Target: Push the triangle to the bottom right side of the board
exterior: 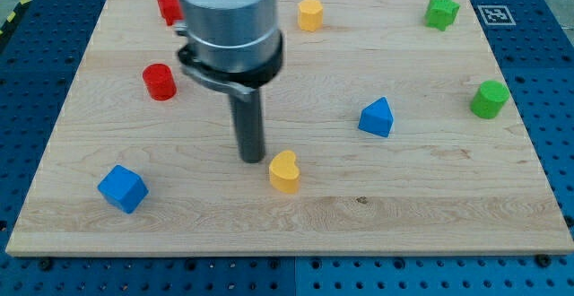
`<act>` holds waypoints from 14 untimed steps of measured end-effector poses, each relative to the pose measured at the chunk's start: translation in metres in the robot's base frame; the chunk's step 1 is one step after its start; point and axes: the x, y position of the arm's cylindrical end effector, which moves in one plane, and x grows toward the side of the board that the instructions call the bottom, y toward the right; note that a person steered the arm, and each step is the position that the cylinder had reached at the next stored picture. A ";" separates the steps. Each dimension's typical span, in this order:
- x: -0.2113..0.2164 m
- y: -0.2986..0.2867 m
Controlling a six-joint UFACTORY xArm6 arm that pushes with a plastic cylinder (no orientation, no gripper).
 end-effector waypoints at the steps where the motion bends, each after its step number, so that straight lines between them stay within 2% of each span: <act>1: 0.009 0.052; 2: 0.017 0.063; 3: -0.008 0.017; 4: -0.073 -0.001; 5: -0.110 0.035; 6: -0.093 0.105; 7: -0.047 0.173; 8: -0.018 0.204; 10: -0.040 0.115; 11: -0.028 0.113; 13: 0.013 0.223; 14: 0.021 0.232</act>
